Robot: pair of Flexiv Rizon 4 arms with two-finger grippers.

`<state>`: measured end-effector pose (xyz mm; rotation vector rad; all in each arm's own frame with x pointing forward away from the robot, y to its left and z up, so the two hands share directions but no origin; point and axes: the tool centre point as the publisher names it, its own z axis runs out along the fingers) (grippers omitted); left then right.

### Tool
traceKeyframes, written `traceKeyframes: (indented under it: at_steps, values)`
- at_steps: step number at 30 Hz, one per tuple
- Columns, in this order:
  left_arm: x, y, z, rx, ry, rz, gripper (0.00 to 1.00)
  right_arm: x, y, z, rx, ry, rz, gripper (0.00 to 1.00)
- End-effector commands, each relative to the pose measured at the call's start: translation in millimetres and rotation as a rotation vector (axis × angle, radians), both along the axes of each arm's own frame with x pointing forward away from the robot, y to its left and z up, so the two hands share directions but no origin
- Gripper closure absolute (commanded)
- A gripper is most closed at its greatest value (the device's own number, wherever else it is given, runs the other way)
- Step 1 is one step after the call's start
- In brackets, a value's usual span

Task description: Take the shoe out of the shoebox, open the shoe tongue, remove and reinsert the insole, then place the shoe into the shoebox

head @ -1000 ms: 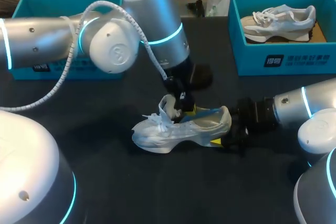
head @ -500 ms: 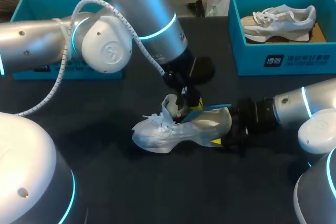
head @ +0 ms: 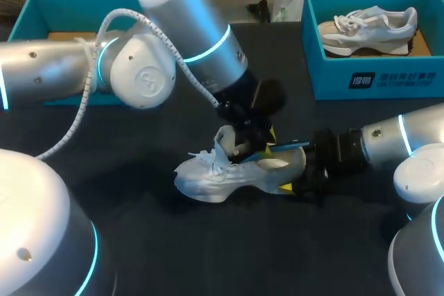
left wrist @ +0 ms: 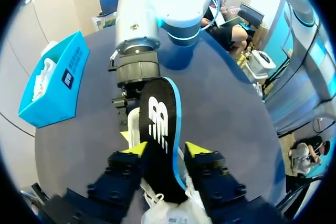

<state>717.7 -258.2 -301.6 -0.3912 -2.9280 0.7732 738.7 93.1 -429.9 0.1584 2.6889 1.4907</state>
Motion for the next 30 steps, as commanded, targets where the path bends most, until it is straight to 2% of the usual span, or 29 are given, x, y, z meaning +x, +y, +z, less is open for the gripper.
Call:
traceKeyframes:
  at_steps: [1,3,12,18,19,23,28,30]
  values:
    - [-5.9,12.6,4.1,-0.048,-0.032,0.007,0.09,-0.3,4.2,-4.8,-0.004,0.0,-0.002,1.0]
    - [-7.6,14.4,6.8,-0.065,-0.062,0.015,0.0,-0.3,4.2,-4.8,-0.004,0.0,-0.002,1.0]
    - [-12.0,7.8,4.1,-0.095,-0.2,0.047,0.0,-0.3,4.2,-4.8,-0.004,0.0,-0.002,1.0]
    - [-10.0,-1.7,-1.8,-0.105,-0.245,0.077,0.16,-0.3,4.2,-4.8,-0.004,0.0,-0.002,1.0]
    - [-9.4,-3.6,-3.8,-0.1,-0.263,0.085,0.24,-0.3,4.2,-4.8,-0.004,0.0,-0.002,1.0]
    - [-5.9,-7.4,-8.2,-0.099,-0.262,0.103,0.39,-0.3,4.2,-4.8,-0.004,0.0,-0.002,1.0]
    - [-0.2,-11.9,-11.6,-0.102,-0.271,0.125,0.43,-0.3,4.2,-4.8,-0.004,0.0,-0.002,1.0]
    - [0.5,-13.7,-12.6,-0.101,-0.272,0.126,0.49,-0.3,4.2,-4.8,-0.004,0.0,-0.002,1.0]
